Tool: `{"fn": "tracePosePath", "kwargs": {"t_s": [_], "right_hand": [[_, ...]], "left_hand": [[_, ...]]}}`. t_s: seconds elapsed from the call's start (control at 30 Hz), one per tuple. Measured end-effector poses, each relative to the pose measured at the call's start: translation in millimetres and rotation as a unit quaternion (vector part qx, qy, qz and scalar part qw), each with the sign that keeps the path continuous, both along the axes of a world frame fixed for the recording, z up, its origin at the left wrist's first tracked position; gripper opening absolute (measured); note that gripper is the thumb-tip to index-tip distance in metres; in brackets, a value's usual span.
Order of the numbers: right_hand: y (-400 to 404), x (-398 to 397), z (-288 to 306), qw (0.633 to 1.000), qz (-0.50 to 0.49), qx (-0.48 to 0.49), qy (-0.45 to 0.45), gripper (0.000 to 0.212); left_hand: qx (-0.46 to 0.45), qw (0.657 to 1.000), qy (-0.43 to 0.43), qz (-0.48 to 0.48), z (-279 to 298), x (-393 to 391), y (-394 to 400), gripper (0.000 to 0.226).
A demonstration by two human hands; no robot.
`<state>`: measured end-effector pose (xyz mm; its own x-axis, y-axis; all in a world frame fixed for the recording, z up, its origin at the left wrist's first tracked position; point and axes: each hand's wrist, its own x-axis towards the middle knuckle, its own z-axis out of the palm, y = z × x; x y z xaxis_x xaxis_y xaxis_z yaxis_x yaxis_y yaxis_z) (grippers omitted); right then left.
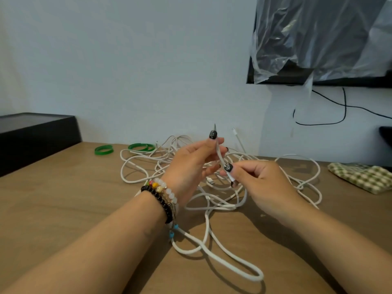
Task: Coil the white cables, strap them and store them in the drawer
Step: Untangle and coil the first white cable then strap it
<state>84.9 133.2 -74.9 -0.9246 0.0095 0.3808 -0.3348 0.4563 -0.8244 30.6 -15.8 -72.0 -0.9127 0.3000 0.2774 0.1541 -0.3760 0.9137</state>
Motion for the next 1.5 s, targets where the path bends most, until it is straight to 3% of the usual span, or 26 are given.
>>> {"fn": "tracePosePath", "kwargs": {"t_s": [0.13, 0.33, 0.5, 0.67, 0.83, 0.9, 1.03, 1.17, 1.27, 1.37, 1.5], "right_hand": [[-3.9, -1.0, -5.2, 0.998, -0.007, 0.035, 0.045, 0.022], [-4.0, -4.9, -8.9, 0.989, -0.008, 0.1, 0.105, 0.027], [1.2, -3.7, -5.1, 0.989, 0.024, 0.129, 0.062, 0.028], [7.3, -3.3, 0.8, 0.986, 0.041, 0.158, 0.031, 0.024], [25.0, -3.6, 17.2, 0.994, 0.024, 0.109, 0.021, 0.026], [31.2, -3.7, 20.2, 0.995, 0.002, 0.095, 0.025, 0.025], [35.3, -4.6, 15.9, 0.993, -0.044, 0.105, 0.033, 0.024], [25.1, 1.3, 19.1, 0.998, -0.019, 0.046, 0.04, 0.023], [12.7, 13.5, 28.1, 0.997, 0.06, -0.023, 0.032, 0.026], [3.7, 18.0, 28.9, 0.993, 0.12, -0.004, 0.02, 0.027], [8.4, 10.1, 22.3, 0.996, 0.066, 0.03, 0.058, 0.02]], "left_hand": [[-0.013, 1.0, 0.018, -0.004, 0.8, 1.4, 3.2, 0.024], [0.104, 0.994, -0.029, -0.037, 4.7, 10.3, 9.0, 0.023], [0.21, 0.973, -0.093, -0.005, 17.2, 3.9, -1.2, 0.019], [0.189, 0.979, -0.076, -0.002, 25.1, -1.5, -13.2, 0.018], [0.205, 0.977, -0.041, 0.034, 34.2, -7.9, -30.2, 0.02], [0.182, 0.981, -0.022, 0.061, 34.3, -8.1, -29.9, 0.021], [0.036, 0.993, 0.02, 0.106, 24.2, 0.3, -12.2, 0.025], [-0.08, 0.988, 0.039, 0.126, 16.5, 7.1, -1.8, 0.027], [-0.089, 0.984, 0.022, 0.154, 16.2, 6.7, 1.5, 0.026], [-0.067, 0.991, 0.006, 0.118, 16.8, 8.9, 5.8, 0.035], [-0.101, 0.992, -0.012, 0.074, 9.7, 17.0, 9.2, 0.017]]}}
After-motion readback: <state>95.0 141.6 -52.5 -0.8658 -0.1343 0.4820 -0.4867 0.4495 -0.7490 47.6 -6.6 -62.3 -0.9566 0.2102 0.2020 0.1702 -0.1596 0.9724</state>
